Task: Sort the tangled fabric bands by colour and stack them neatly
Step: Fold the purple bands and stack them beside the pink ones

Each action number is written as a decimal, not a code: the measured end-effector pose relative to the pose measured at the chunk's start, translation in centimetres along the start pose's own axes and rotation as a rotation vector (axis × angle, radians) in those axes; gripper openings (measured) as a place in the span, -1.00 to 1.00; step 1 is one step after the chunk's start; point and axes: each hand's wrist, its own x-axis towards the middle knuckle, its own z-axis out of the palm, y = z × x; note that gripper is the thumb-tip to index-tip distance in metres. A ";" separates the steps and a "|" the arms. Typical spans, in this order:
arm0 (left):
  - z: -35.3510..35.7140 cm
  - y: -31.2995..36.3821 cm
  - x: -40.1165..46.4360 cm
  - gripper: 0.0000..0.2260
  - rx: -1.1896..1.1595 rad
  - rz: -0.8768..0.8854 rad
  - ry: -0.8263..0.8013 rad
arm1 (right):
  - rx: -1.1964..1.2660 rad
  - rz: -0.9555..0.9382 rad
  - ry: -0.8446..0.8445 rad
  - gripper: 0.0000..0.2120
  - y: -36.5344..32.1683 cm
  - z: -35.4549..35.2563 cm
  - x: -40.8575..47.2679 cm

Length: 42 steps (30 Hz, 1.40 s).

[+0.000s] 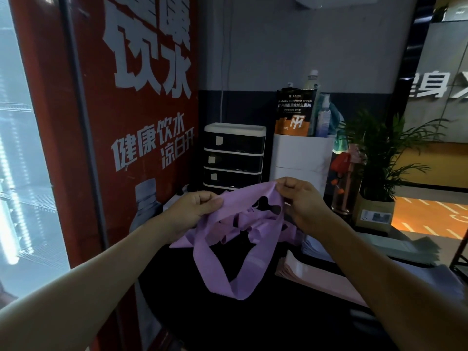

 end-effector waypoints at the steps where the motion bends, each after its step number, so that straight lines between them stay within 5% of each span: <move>1: -0.1 0.0 -0.2 -0.79 0.004 -0.009 0.008 | 0.025 0.002 0.012 -0.72 0.0 0.1 -0.1; 7: -1.0 -0.4 -0.6 -0.79 -0.142 -0.061 0.049 | 0.086 0.060 0.047 -0.70 0.5 0.2 0.0; 14: -0.8 0.5 -0.3 -0.79 -0.287 -0.037 0.077 | -0.265 -0.084 -0.044 -0.84 0.3 2.1 -0.8; 18: 0.1 1.0 0.1 -0.76 -0.281 -0.013 0.026 | -0.344 -0.132 -0.144 -0.68 -1.3 4.4 -1.6; 22: 0.5 1.4 0.3 -0.76 -0.296 0.067 0.047 | -0.337 -0.141 -0.129 -0.84 -2.5 6.0 -1.7; 28: -0.9 0.1 0.0 -0.83 0.401 0.123 0.141 | -0.199 -0.084 0.110 -0.82 -2.6 5.0 -0.5; 33: -2.9 -2.8 -0.5 -0.83 0.578 0.027 0.350 | -0.058 0.013 0.300 -0.78 -2.0 3.0 0.2; 35: -3.7 -3.2 -0.6 -0.89 0.523 -0.051 0.423 | -0.032 0.049 0.341 -0.76 -1.5 2.4 0.4; 39: -3.2 -2.3 -0.9 -0.86 -0.063 -0.199 0.477 | -0.022 0.054 0.324 -0.85 -0.6 2.1 0.5; 42: -2.7 -1.6 -0.9 -0.83 -0.291 -0.217 0.449 | -0.009 0.064 0.355 -0.78 -0.3 2.0 0.6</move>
